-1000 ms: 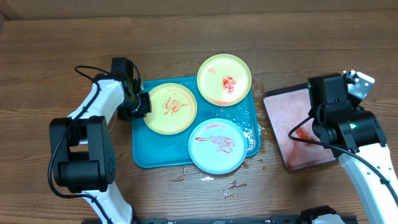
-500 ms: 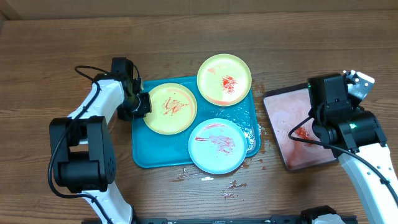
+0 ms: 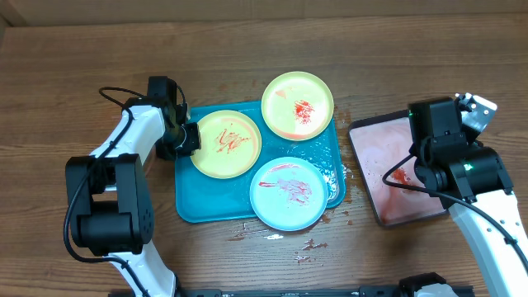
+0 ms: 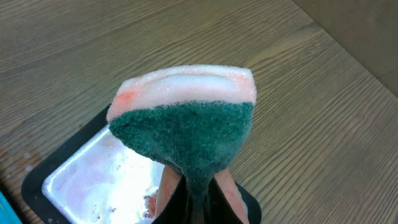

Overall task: Clean dirty plates on tray and stack at the side
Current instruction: 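Carry the sponge with the right gripper over to the yellow plate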

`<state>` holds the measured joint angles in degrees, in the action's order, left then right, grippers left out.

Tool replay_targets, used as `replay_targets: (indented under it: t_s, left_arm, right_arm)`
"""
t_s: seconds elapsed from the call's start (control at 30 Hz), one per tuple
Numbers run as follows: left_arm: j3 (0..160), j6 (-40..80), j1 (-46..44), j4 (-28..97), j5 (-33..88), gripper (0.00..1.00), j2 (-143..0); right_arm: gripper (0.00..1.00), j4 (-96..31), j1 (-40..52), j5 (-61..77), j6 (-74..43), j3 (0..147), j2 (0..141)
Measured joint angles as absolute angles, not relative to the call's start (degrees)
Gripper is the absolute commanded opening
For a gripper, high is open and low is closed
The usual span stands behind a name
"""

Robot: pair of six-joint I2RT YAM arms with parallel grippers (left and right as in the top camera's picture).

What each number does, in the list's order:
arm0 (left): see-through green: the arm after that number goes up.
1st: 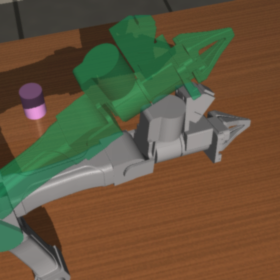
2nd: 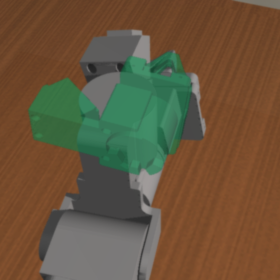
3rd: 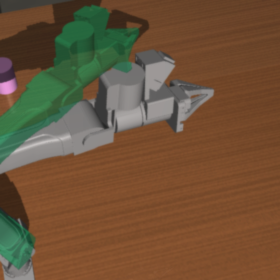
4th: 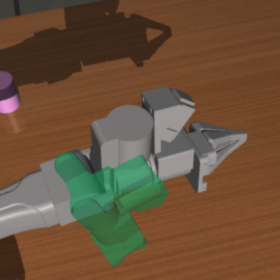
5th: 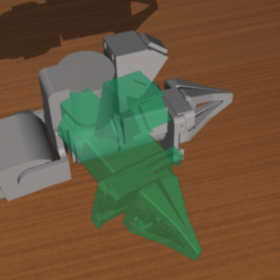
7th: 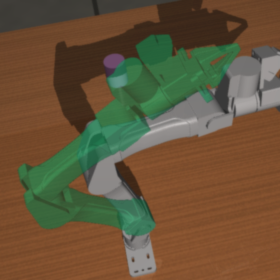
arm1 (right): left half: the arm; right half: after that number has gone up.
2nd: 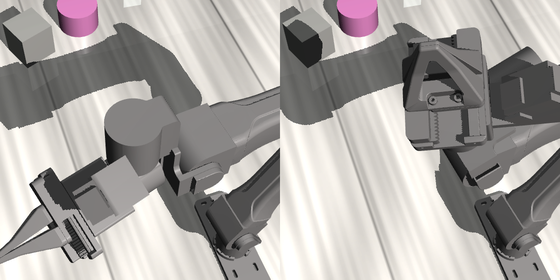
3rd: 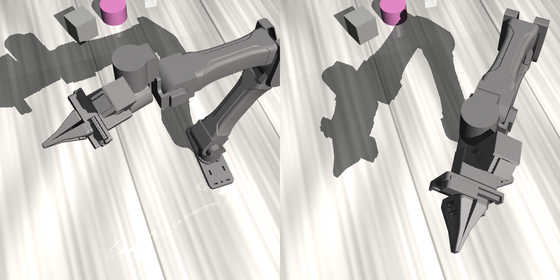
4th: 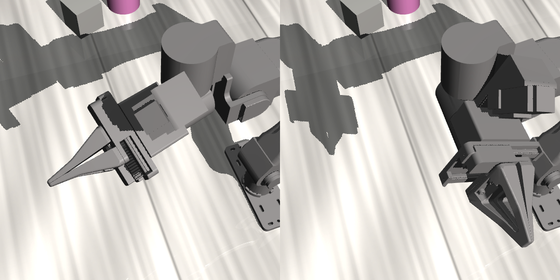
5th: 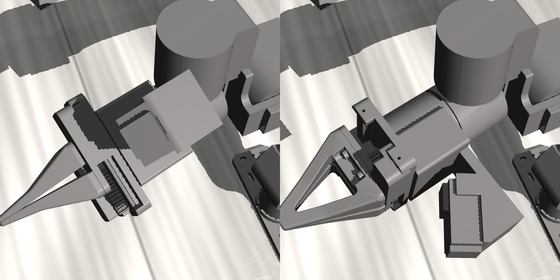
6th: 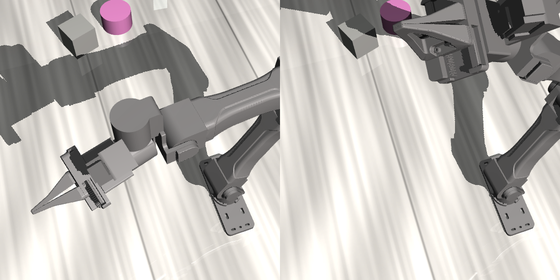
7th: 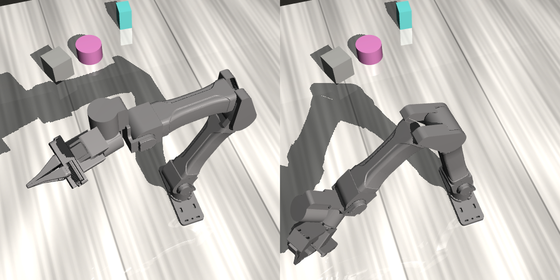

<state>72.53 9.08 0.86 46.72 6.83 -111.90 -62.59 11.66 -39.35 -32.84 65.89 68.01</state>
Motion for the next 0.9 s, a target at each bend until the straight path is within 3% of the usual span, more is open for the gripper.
replay_targets:
  t_s: [0.17,0.37,0.63,0.9]
  left_arm:
    - [72.5,9.1,0.9,46.7,6.8,0.04,-111.9]
    - [72.5,9.1,0.9,46.7,6.8,0.04,-111.9]
    - [72.5,8.4,1.0,46.5,7.3,0.04,-111.9]
    - [72.5,5.5,1.2,46.2,9.3,0.04,-111.9]
  right_arm:
    - [0.04,-62.5,11.6,-34.9,-33.5,65.9,68.6]
    - [0.04,-63.0,9.8,-17.8,-34.2,65.9,74.7]
    - [0.04,-59.2,11.0,5.7,-18.8,65.8,79.2]
    - [0.04,-55.9,12.3,21.5,-12.6,65.8,79.2]
